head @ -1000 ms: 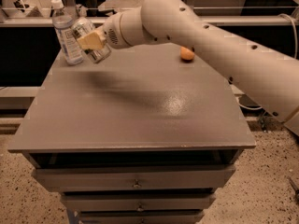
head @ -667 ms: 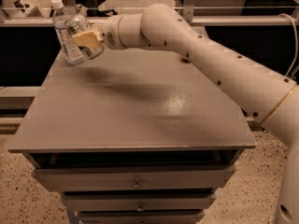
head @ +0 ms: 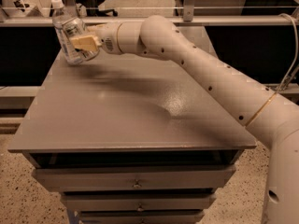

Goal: Move 7up can near blue plastic bottle

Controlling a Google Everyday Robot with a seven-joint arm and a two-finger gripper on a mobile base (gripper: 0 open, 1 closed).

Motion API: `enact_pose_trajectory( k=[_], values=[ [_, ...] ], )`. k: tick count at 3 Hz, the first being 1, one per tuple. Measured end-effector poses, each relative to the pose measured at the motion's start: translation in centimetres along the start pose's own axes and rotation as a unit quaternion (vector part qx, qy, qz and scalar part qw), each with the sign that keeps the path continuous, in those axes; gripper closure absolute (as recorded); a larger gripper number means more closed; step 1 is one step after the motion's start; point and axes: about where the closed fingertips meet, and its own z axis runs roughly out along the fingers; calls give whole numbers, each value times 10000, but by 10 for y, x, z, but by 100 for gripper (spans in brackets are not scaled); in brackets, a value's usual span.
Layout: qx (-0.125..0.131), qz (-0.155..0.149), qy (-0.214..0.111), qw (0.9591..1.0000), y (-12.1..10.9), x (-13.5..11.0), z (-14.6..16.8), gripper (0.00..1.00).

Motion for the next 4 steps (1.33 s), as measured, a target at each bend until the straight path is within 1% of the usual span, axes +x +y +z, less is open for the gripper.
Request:
enact_pose_trajectory(
  k=[1,3,4],
  values=[
    [-101,-97,-80,9999,3,1,-2,100],
    [-380,-209,-284,9987,10,8,-4,100],
    [-526,-298,-198,9980,11,17,-2,100]
  ],
)
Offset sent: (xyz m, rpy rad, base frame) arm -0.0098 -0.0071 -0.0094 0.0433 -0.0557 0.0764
